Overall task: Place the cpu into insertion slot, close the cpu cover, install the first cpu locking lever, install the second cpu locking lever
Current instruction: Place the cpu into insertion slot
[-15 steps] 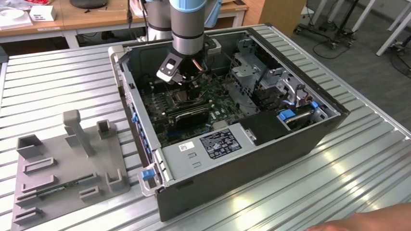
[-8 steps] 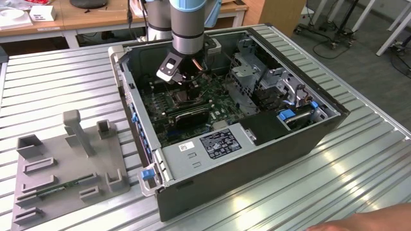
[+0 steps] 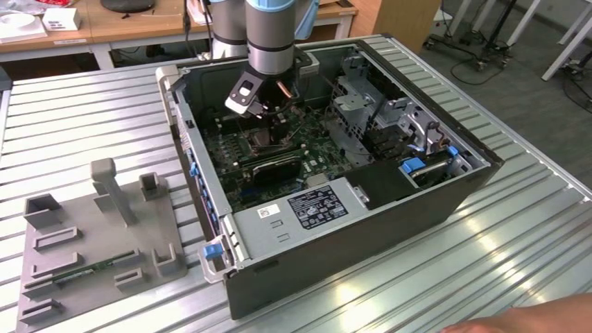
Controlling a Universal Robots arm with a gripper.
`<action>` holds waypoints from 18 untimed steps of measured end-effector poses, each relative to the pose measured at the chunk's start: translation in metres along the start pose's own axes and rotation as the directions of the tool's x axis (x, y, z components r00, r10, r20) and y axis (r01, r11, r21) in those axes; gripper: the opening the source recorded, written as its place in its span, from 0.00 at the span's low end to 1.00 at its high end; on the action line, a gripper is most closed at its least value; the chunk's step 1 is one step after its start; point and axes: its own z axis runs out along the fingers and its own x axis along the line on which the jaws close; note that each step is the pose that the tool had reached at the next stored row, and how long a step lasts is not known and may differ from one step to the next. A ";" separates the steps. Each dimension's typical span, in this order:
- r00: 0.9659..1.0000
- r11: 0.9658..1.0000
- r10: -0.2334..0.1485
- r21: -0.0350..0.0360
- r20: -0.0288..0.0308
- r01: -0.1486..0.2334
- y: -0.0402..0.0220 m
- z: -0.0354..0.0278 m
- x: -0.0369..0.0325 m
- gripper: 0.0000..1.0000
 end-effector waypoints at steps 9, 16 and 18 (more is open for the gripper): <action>1.000 1.000 0.000 0.000 0.000 0.000 0.0005 -0.0097 0.0002 0.61; 1.000 1.000 0.000 0.000 0.000 0.000 0.0006 -0.0108 0.0002 0.61; 1.000 1.000 0.000 0.000 0.000 0.000 0.0006 -0.0109 0.0002 0.61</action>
